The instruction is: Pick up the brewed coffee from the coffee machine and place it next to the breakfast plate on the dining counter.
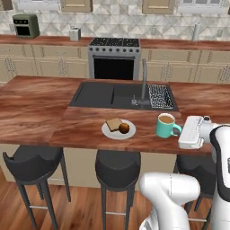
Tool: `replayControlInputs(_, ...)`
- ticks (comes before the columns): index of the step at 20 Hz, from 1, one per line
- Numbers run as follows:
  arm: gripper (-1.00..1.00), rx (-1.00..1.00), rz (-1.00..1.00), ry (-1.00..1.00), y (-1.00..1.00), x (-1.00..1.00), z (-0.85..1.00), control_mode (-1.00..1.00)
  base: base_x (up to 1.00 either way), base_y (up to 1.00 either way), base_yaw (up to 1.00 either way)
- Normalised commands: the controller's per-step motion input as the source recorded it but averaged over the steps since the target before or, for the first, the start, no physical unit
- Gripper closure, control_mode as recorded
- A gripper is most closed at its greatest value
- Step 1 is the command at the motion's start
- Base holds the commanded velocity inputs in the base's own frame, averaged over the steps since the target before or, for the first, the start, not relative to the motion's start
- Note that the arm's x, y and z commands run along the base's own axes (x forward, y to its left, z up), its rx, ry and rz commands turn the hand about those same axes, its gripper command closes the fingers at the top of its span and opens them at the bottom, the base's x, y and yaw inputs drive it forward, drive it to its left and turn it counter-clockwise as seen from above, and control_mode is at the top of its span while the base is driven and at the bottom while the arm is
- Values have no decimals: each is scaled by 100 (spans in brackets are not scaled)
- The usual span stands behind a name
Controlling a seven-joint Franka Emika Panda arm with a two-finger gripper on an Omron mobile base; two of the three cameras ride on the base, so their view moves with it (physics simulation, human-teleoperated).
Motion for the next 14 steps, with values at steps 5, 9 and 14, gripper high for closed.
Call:
replayControlInputs(5, 100, 0, 0, 0, 0, 0, 0, 100, 33, -21, 0)
replayControlInputs(9, 100, -2, 0, 0, -15, 56, -33, -100, 12, -1, 0)
replayControlInputs(14, 100, 0, 3, 2, -34, 94, -18, -100, 0, 0, 0)
